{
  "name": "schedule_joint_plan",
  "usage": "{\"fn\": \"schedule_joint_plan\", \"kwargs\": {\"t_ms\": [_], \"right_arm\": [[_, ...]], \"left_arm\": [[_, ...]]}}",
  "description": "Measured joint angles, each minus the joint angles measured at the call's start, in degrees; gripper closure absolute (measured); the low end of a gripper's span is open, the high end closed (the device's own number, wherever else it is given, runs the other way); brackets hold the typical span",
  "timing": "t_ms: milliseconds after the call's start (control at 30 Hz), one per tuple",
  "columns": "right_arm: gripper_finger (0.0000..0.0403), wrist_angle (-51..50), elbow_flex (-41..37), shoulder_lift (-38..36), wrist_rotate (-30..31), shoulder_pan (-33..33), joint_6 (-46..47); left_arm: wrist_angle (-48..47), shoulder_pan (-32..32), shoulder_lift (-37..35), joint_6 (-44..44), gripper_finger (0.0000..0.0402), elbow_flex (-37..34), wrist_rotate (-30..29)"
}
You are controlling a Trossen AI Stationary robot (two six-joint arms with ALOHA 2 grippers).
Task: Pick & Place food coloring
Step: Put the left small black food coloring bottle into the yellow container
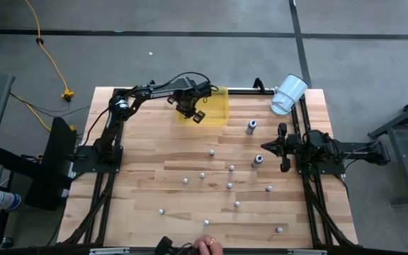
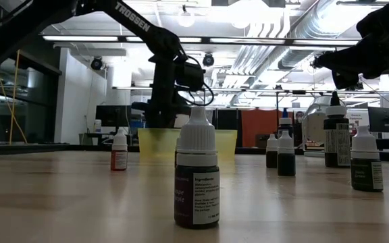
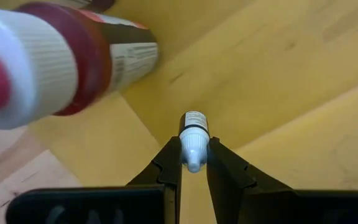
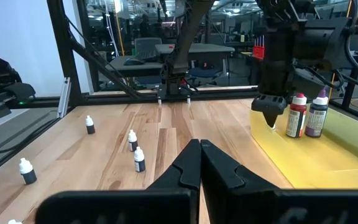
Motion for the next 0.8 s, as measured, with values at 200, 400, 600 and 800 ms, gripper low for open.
{"fn": "schedule_joint_plan", "kwargs": {"t_ms": [200, 400, 600, 800], "right_arm": [[0.0402, 0.0, 0.0, 0.0, 0.0, 0.0, 0.0], [0.0402, 0.0, 0.0, 0.0, 0.0, 0.0, 0.0], [0.0402, 0.0, 0.0, 0.0, 0.0, 0.0, 0.0], [0.0402, 0.0, 0.0, 0.0, 0.0, 0.0, 0.0]], "left_arm": [[-0.2, 0.9, 0.0, 0.0, 0.0357, 0.0, -0.2], [0.4, 1.4, 0.7, 1.0, 0.0357, 0.0, -0.3], [0.6, 1.4, 1.0, 1.6, 0.0357, 0.1, -0.2], [0.8, 1.4, 1.1, 1.6, 0.0352, 0.1, -0.8]]}}
